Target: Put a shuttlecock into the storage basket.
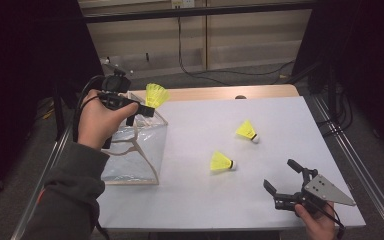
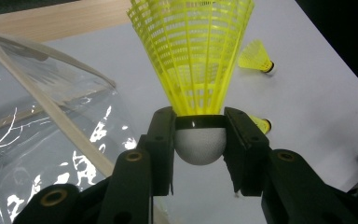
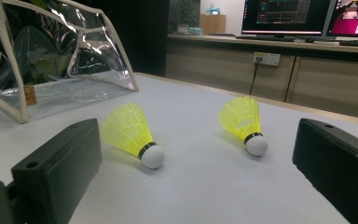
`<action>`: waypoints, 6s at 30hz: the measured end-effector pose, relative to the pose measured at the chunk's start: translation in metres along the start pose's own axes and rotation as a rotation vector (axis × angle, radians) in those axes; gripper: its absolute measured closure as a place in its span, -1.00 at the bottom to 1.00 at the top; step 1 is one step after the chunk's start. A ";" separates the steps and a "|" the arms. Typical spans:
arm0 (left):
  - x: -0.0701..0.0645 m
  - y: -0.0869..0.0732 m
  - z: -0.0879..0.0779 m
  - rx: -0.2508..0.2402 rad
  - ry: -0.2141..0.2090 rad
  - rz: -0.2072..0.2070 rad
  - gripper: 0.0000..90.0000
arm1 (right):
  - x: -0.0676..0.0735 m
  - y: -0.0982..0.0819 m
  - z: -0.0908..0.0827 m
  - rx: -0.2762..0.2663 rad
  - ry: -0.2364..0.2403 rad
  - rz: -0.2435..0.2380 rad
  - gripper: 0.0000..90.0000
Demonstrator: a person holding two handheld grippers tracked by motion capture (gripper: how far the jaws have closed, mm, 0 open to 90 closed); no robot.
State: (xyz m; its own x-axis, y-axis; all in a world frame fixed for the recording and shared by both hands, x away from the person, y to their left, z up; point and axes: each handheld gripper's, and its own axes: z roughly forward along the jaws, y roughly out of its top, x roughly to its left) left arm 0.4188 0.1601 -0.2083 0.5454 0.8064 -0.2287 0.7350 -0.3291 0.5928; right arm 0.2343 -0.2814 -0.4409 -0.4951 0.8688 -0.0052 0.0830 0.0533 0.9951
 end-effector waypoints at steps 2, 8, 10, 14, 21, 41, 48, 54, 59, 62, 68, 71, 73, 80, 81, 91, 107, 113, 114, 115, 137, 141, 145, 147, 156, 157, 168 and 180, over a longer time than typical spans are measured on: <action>0.002 0.000 -0.001 0.001 0.008 0.001 0.44 | 0.000 0.000 0.000 0.000 0.000 0.003 -0.98; 0.006 0.000 -0.002 -0.002 0.019 -0.008 0.44 | 0.000 0.000 0.000 0.000 -0.001 0.000 -0.98; 0.007 0.000 -0.003 -0.002 0.021 -0.011 0.44 | 0.000 0.000 0.000 -0.001 0.000 0.001 -0.98; 0.010 -0.001 -0.005 -0.008 0.030 -0.020 0.44 | 0.000 0.000 0.000 -0.001 0.000 0.004 -0.98; 0.015 -0.002 -0.008 -0.005 0.044 -0.026 0.44 | 0.000 0.000 0.000 0.000 -0.001 0.003 -0.98; 0.028 -0.004 -0.015 -0.016 0.083 -0.041 0.44 | 0.000 0.000 0.000 0.000 -0.001 0.002 -0.98; 0.033 -0.005 -0.017 -0.029 0.096 -0.061 0.44 | 0.000 0.000 0.000 0.000 -0.001 0.001 -0.98; 0.036 -0.007 -0.018 -0.025 0.100 -0.063 0.44 | 0.000 0.000 0.000 0.000 -0.001 0.000 -0.98; 0.039 -0.007 -0.019 -0.025 0.105 -0.071 0.44 | 0.000 0.000 0.000 0.000 -0.002 -0.002 -0.98; 0.041 -0.008 -0.021 -0.026 0.100 -0.071 0.44 | 0.000 0.000 0.000 -0.001 -0.001 0.001 -0.98; 0.044 -0.009 -0.023 -0.030 0.108 -0.082 0.44 | 0.000 0.000 0.000 0.000 -0.002 0.000 -0.98; 0.045 -0.009 -0.024 -0.031 0.113 -0.086 0.44 | 0.000 0.000 0.000 0.000 0.001 -0.001 -0.98; 0.046 -0.009 -0.024 -0.029 0.117 -0.082 0.44 | 0.000 0.000 0.000 -0.001 0.000 -0.004 -0.98; 0.049 -0.010 -0.026 -0.030 0.122 -0.086 0.44 | 0.000 0.000 0.000 0.000 -0.001 -0.001 -0.98; 0.050 -0.011 -0.027 -0.033 0.123 -0.090 0.44 | 0.000 0.000 0.000 -0.001 -0.001 -0.001 -0.98; 0.054 -0.012 -0.030 -0.037 0.135 -0.099 0.44 | 0.000 0.001 0.000 -0.002 0.000 -0.004 -0.98; 0.062 -0.017 -0.031 -0.033 0.156 -0.113 0.44 | 0.000 0.001 0.000 -0.003 -0.004 -0.006 -0.98; 0.066 -0.020 -0.032 -0.034 0.167 -0.123 0.44 | 0.000 0.001 0.000 -0.005 -0.002 -0.006 -0.98; 0.067 -0.021 -0.032 -0.028 0.168 -0.122 0.44 | 0.000 0.001 -0.001 -0.006 -0.001 -0.007 -0.98; 0.068 -0.022 -0.033 -0.026 0.168 -0.120 0.44 | 0.000 0.001 -0.001 -0.007 -0.003 -0.002 -0.98; 0.079 -0.030 -0.029 -0.014 0.195 -0.145 0.44 | -0.001 0.001 -0.001 -0.008 -0.005 0.001 -0.98; 0.081 -0.032 -0.028 -0.013 0.196 -0.147 0.44 | -0.001 0.002 -0.001 -0.010 -0.004 0.002 -0.98; 0.084 -0.035 -0.027 -0.014 0.202 -0.153 0.44 | -0.001 0.002 -0.001 -0.010 -0.005 0.001 -0.98; 0.085 -0.036 -0.025 -0.010 0.206 -0.156 0.44 | -0.001 0.002 -0.001 -0.010 -0.005 -0.001 -0.98; 0.086 -0.039 -0.020 -0.001 0.209 -0.157 0.44 | -0.001 0.002 -0.001 -0.012 -0.003 0.000 -0.98; 0.086 -0.039 -0.020 0.002 0.207 -0.156 0.44 | -0.001 0.002 -0.001 -0.012 -0.003 0.000 -0.98; 0.088 -0.043 -0.016 0.004 0.210 -0.159 0.44 | -0.001 0.002 -0.001 -0.011 -0.005 0.000 -0.98; 0.089 -0.044 -0.013 0.000 0.213 -0.162 0.43 | -0.001 0.002 -0.002 -0.013 -0.005 0.001 -0.98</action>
State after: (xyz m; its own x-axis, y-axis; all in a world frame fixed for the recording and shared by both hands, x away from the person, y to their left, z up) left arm 0.4297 0.2522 -0.2451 0.3236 0.9339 -0.1524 0.8059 -0.1876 0.5615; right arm 0.2336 -0.2832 -0.4383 -0.4903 0.8715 -0.0051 0.0721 0.0464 0.9963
